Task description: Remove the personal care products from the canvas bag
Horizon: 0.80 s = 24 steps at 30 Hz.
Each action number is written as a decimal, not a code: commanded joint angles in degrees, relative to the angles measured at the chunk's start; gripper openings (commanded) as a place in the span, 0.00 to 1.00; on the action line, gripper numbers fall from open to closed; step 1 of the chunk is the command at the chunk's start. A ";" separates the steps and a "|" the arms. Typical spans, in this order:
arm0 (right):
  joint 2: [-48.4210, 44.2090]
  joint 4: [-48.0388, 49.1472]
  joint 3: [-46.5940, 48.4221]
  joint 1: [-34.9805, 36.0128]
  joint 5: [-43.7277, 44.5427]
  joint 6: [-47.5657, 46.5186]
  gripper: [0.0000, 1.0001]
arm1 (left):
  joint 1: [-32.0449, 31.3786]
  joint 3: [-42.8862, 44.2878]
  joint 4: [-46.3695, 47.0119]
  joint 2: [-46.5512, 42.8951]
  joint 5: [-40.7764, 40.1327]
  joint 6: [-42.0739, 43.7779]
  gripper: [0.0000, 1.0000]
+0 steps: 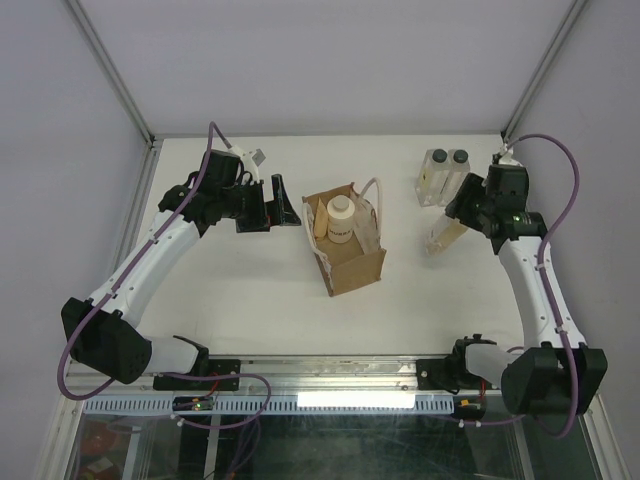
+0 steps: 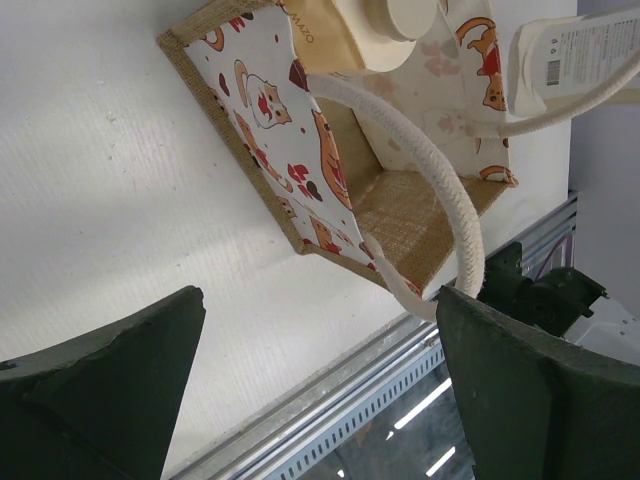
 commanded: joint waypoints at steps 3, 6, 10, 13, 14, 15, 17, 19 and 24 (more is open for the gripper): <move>-0.89 12.36 1.12 -1.14 13.72 -9.27 0.00 | -0.16 1.58 2.35 -1.03 1.29 0.68 0.99; 1.52 16.11 1.73 -3.27 16.66 -12.31 0.00 | -0.15 1.59 2.37 -1.09 1.31 0.81 0.99; 6.53 21.43 3.68 -7.13 12.81 -14.40 0.00 | -0.21 1.96 2.32 -0.96 1.58 1.10 0.99; 10.98 25.45 6.67 -9.47 8.42 -16.49 0.00 | -0.16 2.24 2.11 -1.22 1.43 1.13 0.99; 12.59 26.18 7.84 -10.19 6.93 -17.08 0.00 | -0.16 2.29 1.95 -1.45 1.33 1.12 0.99; 14.35 27.03 9.21 -10.97 5.65 -17.77 0.00 | -0.16 2.30 1.73 -1.57 1.19 1.18 0.99; 17.92 29.52 11.36 -12.55 0.96 -19.05 0.00 | -0.17 2.22 1.33 -2.18 0.81 1.34 0.99; 21.93 30.38 14.62 -14.22 -4.67 -19.96 0.00 | -0.16 2.11 0.84 -2.69 0.49 1.51 0.99; 31.31 27.37 23.38 -15.89 -12.83 -23.12 0.00 | -0.16 2.03 -0.43 -3.85 -0.62 1.98 0.99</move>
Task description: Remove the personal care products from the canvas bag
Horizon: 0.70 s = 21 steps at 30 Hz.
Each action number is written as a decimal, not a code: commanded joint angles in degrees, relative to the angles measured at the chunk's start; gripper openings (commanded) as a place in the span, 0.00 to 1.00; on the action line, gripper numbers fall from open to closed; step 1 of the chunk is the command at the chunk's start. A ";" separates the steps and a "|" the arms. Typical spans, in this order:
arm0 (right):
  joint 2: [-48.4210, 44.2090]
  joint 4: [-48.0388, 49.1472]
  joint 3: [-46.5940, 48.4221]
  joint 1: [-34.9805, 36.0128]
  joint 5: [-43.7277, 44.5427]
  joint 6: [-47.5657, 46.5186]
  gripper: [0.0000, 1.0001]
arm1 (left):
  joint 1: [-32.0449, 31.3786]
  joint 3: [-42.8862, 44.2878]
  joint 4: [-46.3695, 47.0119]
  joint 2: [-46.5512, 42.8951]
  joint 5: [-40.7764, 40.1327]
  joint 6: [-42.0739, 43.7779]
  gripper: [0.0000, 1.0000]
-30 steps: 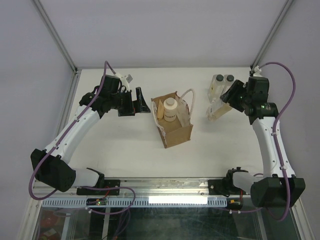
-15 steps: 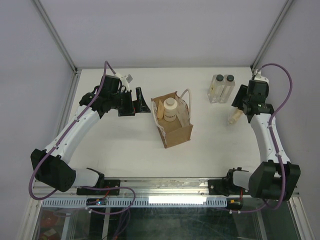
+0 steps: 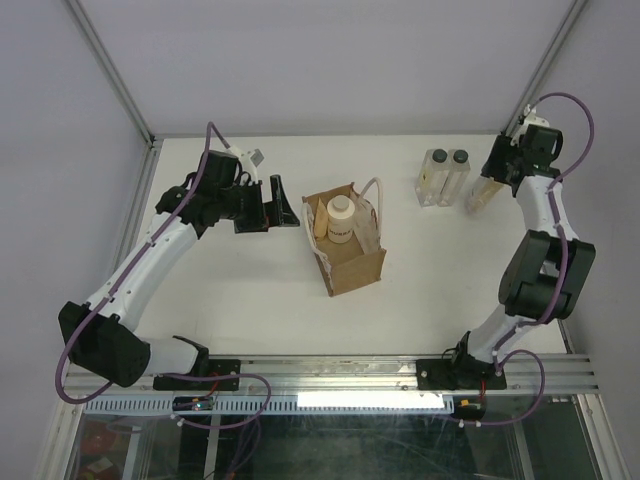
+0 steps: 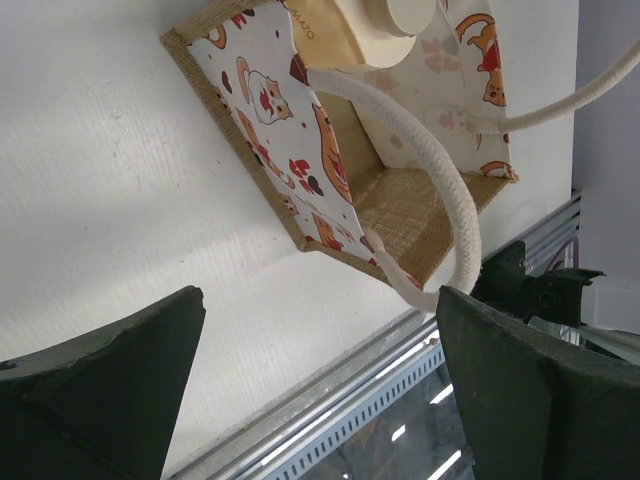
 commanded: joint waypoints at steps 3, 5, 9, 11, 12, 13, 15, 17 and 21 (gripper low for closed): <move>6.08 8.57 12.25 -1.17 -12.69 -4.31 0.00 | -0.17 2.23 -0.52 -3.76 -0.96 1.77 0.99; 7.75 8.18 13.47 -1.17 -14.21 -4.39 0.00 | -0.16 2.38 -0.79 -3.87 -1.21 1.83 0.99; 9.58 8.84 14.10 -1.08 -16.03 -3.87 0.00 | -0.15 2.47 -0.97 -4.06 -1.35 1.69 0.99; 9.94 8.98 14.10 -1.01 -16.32 -4.02 0.02 | -0.16 2.40 -1.00 -4.14 -1.43 1.63 0.99; 10.13 8.98 14.04 -0.93 -16.22 -4.16 0.03 | -0.16 2.32 -0.94 -4.18 -1.44 1.55 0.99; 10.29 8.90 14.03 -0.84 -15.87 -4.49 0.06 | -0.18 2.25 -1.01 -4.24 -1.39 1.44 0.99; 10.66 8.35 14.09 -0.62 -14.73 -4.94 0.12 | -0.16 2.16 -1.02 -4.25 -1.30 1.35 0.99; 10.79 8.06 14.00 -0.27 -14.11 -5.27 0.22 | -0.15 2.03 -1.02 -4.32 -1.18 1.32 0.99; 10.96 7.88 13.52 0.72 -11.56 -4.77 0.58 | -0.18 1.93 -1.02 -4.42 -0.87 1.24 0.99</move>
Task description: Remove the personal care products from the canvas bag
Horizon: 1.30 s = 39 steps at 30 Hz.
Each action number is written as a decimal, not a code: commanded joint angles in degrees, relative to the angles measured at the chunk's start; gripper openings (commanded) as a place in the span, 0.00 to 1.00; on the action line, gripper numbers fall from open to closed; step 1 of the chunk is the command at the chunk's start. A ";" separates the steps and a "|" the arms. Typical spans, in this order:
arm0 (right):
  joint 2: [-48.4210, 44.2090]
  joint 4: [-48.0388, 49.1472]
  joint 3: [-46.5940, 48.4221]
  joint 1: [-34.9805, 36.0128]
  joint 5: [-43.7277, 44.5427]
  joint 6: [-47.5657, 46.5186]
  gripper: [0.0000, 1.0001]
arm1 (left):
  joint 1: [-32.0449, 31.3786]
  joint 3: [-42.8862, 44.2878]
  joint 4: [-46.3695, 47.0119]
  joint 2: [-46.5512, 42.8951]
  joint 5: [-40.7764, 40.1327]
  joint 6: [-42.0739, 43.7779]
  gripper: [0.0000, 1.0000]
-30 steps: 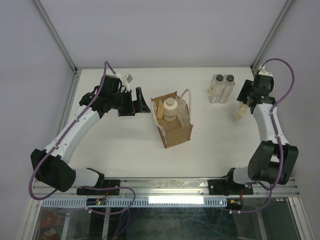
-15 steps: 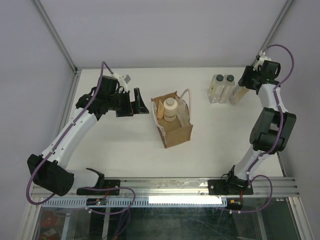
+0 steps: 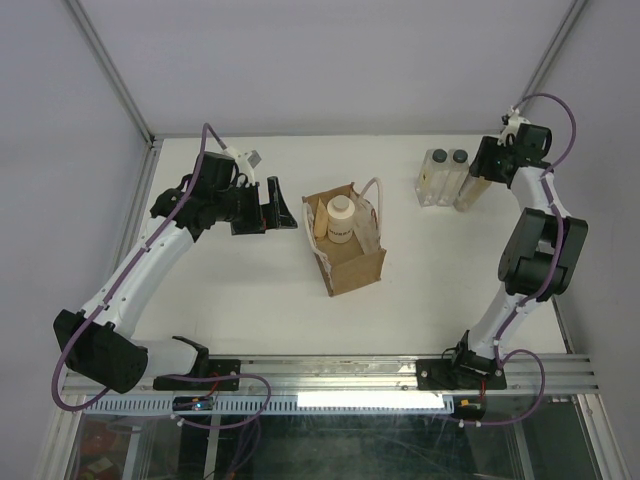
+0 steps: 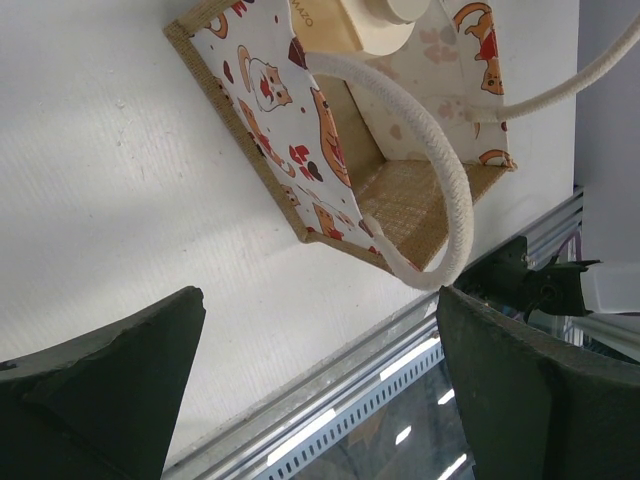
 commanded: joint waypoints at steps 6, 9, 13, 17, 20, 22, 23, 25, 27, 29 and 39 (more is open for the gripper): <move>-2.40 4.87 5.82 2.23 3.72 0.06 0.74 | -0.17 1.87 1.20 -2.10 0.10 0.84 0.99; -3.01 3.39 6.73 2.32 6.41 0.21 0.76 | -0.15 1.70 1.26 -2.10 0.29 0.76 0.99; -5.17 0.35 8.09 2.15 10.69 1.74 0.77 | -0.16 1.19 1.20 -2.28 0.30 0.67 0.99; -9.45 -3.04 7.12 1.47 16.98 5.05 0.79 | -0.17 1.25 1.19 -1.72 0.38 0.82 0.99; -15.25 -1.48 0.80 0.31 18.11 7.09 0.80 | -0.15 1.34 1.25 -1.26 0.47 0.91 0.99; -20.44 1.90 -5.67 -0.08 19.03 7.01 0.81 | -0.20 1.39 1.38 -1.01 0.59 1.02 0.99; -23.38 3.00 -8.23 -0.20 19.31 6.74 0.81 | -0.20 1.42 1.41 -0.90 0.76 1.06 0.99; -27.35 3.49 -13.06 -0.23 18.05 7.22 0.81 | -0.19 1.52 1.46 -0.65 0.95 1.18 0.99; -30.92 3.73 -17.64 0.70 16.23 8.23 0.81 | -0.15 1.52 1.45 -0.42 1.00 1.29 0.99; -34.16 4.33 -22.56 3.30 12.53 11.57 0.81 | -0.15 1.60 1.51 0.01 1.24 1.37 0.99; -47.37 2.39 -34.20 16.19 3.96 21.69 0.83 | -0.26 7.58 1.62 1.87 4.02 -1.02 0.99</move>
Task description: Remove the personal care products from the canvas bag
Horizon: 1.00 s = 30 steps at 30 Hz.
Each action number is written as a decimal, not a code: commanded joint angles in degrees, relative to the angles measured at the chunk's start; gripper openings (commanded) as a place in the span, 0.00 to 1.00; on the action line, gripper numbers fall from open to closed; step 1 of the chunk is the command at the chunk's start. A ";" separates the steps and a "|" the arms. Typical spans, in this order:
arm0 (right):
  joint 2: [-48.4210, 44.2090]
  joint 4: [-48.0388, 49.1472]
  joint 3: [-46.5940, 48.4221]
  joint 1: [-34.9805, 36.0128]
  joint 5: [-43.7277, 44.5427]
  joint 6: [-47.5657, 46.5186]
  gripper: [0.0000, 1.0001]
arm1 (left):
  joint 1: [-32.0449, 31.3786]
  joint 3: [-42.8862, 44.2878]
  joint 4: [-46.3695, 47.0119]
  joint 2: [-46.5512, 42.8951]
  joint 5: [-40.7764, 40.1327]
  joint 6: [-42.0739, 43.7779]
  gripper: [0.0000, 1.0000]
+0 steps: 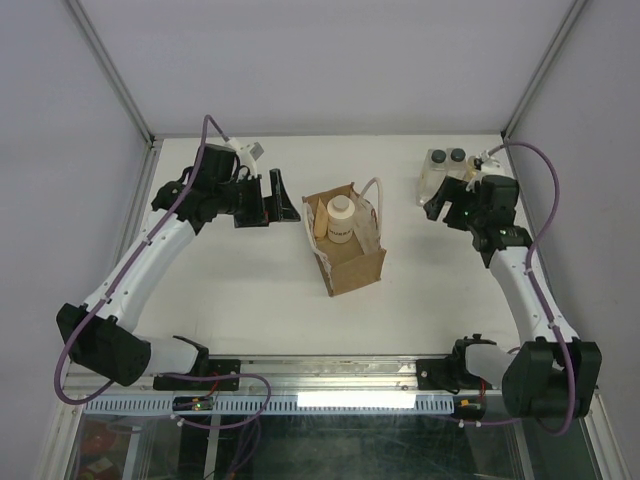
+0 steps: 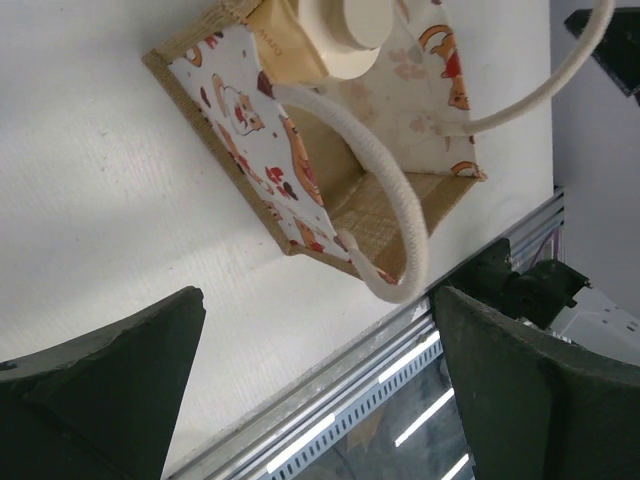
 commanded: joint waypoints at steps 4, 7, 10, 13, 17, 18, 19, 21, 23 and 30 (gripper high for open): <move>-7.89 0.25 3.81 4.30 -5.39 6.84 0.83 | -0.25 5.75 2.41 0.46 4.13 -1.77 0.99; -6.67 -0.08 9.09 8.11 -5.12 7.13 0.83 | -0.24 4.90 3.49 0.91 5.34 -2.10 0.99; -3.50 -0.34 15.38 13.57 -5.67 6.14 0.85 | -0.32 4.38 4.32 1.58 6.72 -2.64 0.99; 0.79 -1.72 22.13 21.61 -5.28 2.61 0.85 | -0.34 4.37 4.61 1.79 6.96 -2.82 0.99; 7.74 -6.92 30.32 32.26 -0.41 -5.76 0.83 | -0.33 3.90 4.68 1.57 6.81 -3.19 0.99; 9.87 -9.56 32.05 34.50 0.96 -7.51 0.83 | -0.33 3.78 4.74 1.34 6.65 -3.26 0.99; 11.60 -11.53 33.55 36.39 2.35 -8.97 0.83 | -0.34 3.68 4.72 1.17 6.47 -3.28 0.99; 14.97 -14.54 35.33 38.86 3.94 -10.47 0.83 | -0.33 3.49 4.70 0.66 6.07 -3.35 0.99; 17.66 -16.78 35.70 40.41 6.53 -10.92 0.82 | -0.33 3.27 4.70 0.05 5.71 -3.42 0.99; 22.10 -17.92 32.24 41.21 12.61 -12.56 0.83 | -0.35 2.61 4.72 -0.87 5.20 -3.69 0.99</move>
